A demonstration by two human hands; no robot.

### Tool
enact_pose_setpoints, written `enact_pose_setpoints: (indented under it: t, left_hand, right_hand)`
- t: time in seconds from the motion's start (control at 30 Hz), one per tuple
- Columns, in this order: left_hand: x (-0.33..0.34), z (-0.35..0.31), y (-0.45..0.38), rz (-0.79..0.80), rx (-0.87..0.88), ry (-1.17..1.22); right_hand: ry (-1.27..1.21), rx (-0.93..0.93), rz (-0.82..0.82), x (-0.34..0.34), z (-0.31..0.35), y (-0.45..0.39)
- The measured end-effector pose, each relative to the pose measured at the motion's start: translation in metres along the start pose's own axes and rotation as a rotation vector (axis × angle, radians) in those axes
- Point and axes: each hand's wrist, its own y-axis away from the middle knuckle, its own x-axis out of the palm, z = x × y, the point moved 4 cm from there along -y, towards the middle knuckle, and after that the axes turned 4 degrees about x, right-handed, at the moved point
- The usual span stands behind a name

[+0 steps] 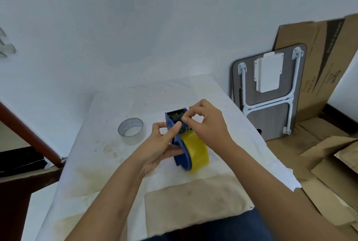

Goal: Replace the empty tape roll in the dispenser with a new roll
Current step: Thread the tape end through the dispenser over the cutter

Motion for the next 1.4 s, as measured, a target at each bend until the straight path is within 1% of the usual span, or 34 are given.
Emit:
enact_pose_setpoints:
  t: [0.1,0.13,0.2,0.23,0.27,0.33,0.37,0.47,0.57,0.67,0.77,0.87,0.93,1.0,1.17,1.4]
  left_hand:
    - [0.002,0.0,0.001,-0.017,0.057,0.022]
    - [0.001,-0.001,0.003,-0.016,0.085,-0.025]
    - [-0.002,-0.003,0.004,-0.005,0.15,-0.23]
    - [-0.004,-0.004,0.003,-0.022,0.18,-0.328]
    - [-0.005,-0.004,0.003,-0.065,0.198,-0.366]
    - [-0.005,-0.002,0.006,-0.155,0.186,-0.258]
    - [-0.003,0.001,0.006,-0.155,0.16,-0.203]
    - [0.008,0.012,0.006,-0.027,0.101,-0.213]
    - [0.016,0.011,0.005,0.031,0.078,-0.186]
    - [0.025,0.008,0.003,0.045,0.107,-0.162]
    - [0.034,0.009,0.005,0.068,0.154,-0.199]
    - [0.038,0.006,0.011,0.105,0.197,-0.228]
    - [0.04,0.003,0.013,0.136,0.182,-0.251]
    - [0.042,0.001,0.016,0.164,0.162,-0.26]
    - [0.045,-0.001,0.021,0.185,0.127,-0.239]
    - [0.044,0.005,0.021,0.221,0.085,-0.27]
  right_hand:
    - [0.017,-0.008,-0.019,0.0,0.001,0.0]
    - [0.019,-0.016,-0.012,-0.001,0.0,-0.001]
    - [0.02,-0.021,0.007,-0.003,0.0,-0.001]
    - [0.031,-0.022,0.005,-0.005,0.0,-0.001]
    - [0.047,-0.022,-0.006,-0.007,0.001,-0.002]
    - [0.069,-0.021,-0.042,-0.009,0.003,-0.003]
    - [0.072,-0.019,-0.057,-0.01,0.005,-0.004]
    - [0.069,-0.016,-0.079,-0.007,0.01,-0.005]
    - [0.073,-0.024,-0.08,-0.004,0.017,-0.006]
    - [0.079,-0.043,-0.081,-0.004,0.021,-0.009]
    - [0.073,-0.043,-0.089,-0.008,0.021,-0.014]
    - [0.01,-0.03,-0.085,-0.014,0.016,-0.019]
    - [-0.031,-0.028,-0.082,-0.017,0.014,-0.021]
    - [-0.014,-0.025,-0.101,-0.02,0.012,-0.024]
    - [-0.016,-0.012,-0.134,-0.023,0.009,-0.03]
    - [-0.062,0.104,-0.133,-0.024,0.0,-0.033]
